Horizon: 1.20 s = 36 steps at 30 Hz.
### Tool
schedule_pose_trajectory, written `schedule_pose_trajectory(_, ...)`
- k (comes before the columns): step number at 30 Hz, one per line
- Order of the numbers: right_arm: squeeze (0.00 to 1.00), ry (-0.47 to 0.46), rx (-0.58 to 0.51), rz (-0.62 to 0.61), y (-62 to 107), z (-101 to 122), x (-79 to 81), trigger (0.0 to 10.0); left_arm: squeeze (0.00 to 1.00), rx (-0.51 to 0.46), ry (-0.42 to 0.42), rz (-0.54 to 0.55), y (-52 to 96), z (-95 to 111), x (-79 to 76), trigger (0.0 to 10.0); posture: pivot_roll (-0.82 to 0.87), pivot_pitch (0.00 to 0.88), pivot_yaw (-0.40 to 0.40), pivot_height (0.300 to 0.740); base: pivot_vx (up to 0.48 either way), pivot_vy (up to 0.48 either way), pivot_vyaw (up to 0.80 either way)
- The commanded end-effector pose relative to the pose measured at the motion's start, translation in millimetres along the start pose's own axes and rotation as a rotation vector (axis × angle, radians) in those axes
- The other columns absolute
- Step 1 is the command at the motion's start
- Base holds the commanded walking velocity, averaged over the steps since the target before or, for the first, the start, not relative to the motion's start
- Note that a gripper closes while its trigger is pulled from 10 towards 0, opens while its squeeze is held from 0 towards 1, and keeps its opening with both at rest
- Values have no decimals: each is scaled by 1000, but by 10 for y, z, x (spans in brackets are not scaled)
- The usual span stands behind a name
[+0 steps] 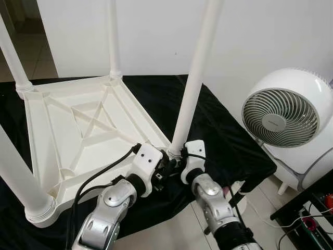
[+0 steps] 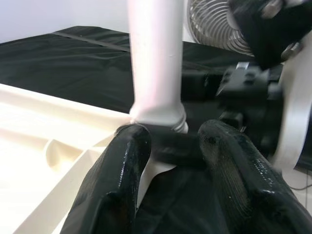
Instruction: Building children table
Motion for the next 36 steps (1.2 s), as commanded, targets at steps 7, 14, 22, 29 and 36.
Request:
schedule_pose_trajectory(7, 0, 108, -54, 243, -22, 238, -115, 10000, 0, -4, -41, 66, 18, 7, 85, 10000, 91, 2, -89, 740, 0, 0, 0)
schedule_pose_trajectory(14, 0, 189, -18, 384, -55, 205, -85, 10000, 0, -30, -67, 37, 39, 42, 38, 10000, 100, 8, -89, 740, 0, 0, 0)
schedule_pose_trajectory(22, 0, 216, 73, 495, -127, 47, 25, 10000, 0, -25, -55, 2, 65, 39, -4, 10000, 118, 15, -86, 740, 0, 0, 0)
schedule_pose_trajectory(29, 0, 175, 117, 466, -179, -51, -30, 0, 0, -23, -64, 11, 94, 33, 12, 10000, 130, 22, -90, 740, 0, 0, 0)
schedule_pose_trajectory(36, 0, 163, 166, 364, -178, -182, -147, 0, 0, -16, -60, 18, 113, 19, 17, 10000, 130, 31, -89, 740, 0, 0, 0)
Point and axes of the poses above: a point about 5 cm out from each wrist's last joint towards the gripper, its own y axis pointing back from the gripper into the wrist, its own z axis along the axis of the wrist's last joint, x = y × z, the point moved 6 cm from there along -y, pointing out of the wrist towards the gripper, and after that the axes turned 1 degree about y, right-handed, at the moved point
